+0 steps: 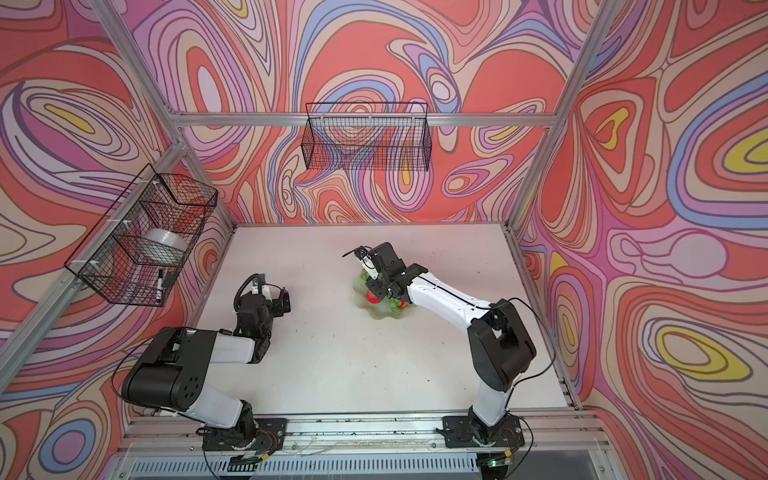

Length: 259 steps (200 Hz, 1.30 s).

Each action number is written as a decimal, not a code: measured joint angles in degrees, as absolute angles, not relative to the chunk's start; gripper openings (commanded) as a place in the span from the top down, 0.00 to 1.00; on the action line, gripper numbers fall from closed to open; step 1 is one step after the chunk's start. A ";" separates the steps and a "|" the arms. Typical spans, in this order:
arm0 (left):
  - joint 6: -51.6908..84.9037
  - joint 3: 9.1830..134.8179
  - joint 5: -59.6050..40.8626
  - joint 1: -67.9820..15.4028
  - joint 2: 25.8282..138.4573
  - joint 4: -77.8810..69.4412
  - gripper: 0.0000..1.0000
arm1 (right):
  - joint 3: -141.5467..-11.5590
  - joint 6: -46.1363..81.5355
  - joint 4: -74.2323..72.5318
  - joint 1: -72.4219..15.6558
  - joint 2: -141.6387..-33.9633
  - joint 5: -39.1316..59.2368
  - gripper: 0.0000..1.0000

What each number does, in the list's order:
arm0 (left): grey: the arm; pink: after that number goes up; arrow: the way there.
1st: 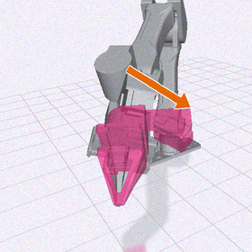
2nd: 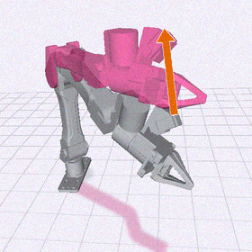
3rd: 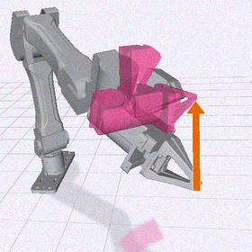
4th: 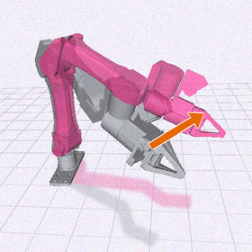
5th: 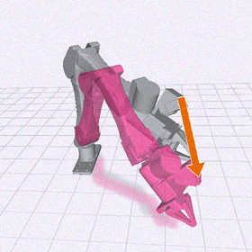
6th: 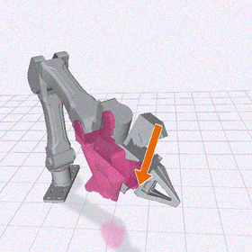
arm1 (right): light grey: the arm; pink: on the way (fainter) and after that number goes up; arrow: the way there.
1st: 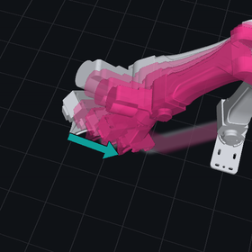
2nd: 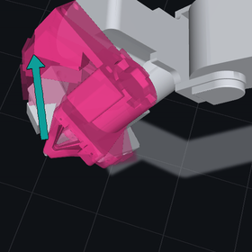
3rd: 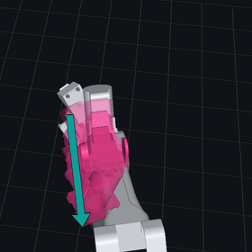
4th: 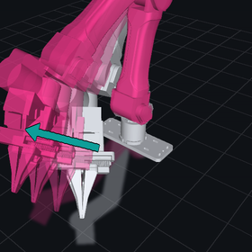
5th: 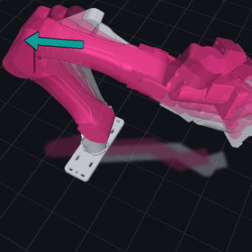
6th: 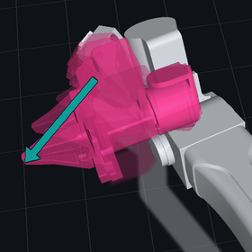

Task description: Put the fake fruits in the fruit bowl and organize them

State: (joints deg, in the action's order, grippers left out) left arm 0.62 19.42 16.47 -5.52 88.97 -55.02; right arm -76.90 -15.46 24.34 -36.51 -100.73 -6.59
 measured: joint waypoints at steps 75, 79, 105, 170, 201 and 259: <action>0.62 19.42 16.47 -5.50 88.97 -55.02 0.00 | -76.86 -17.69 22.41 -36.49 -105.47 -3.51 0.49; 0.62 19.42 16.47 -5.52 88.97 -55.05 0.00 | -76.86 -17.74 22.39 -36.49 -105.56 -3.36 0.48; 0.62 19.42 16.47 -5.52 88.97 -55.05 0.00 | -76.75 -17.74 22.28 -36.49 -105.67 -2.35 0.34; 0.62 19.42 16.47 -5.52 88.97 -55.05 0.00 | -74.50 -13.56 19.38 -36.34 -104.20 0.91 0.11; 0.62 19.42 16.47 -5.50 88.97 -55.02 0.00 | -71.94 -10.44 15.73 -35.24 -98.04 3.90 0.01; 0.62 19.42 16.47 -5.52 88.97 -55.02 0.00 | -64.12 1.67 4.58 -22.59 -86.52 7.94 0.02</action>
State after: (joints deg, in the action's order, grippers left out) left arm 0.62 19.42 16.47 -5.52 88.97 -55.02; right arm -64.12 1.67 4.58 -22.59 -86.52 7.94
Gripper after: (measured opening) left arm 0.996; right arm 0.983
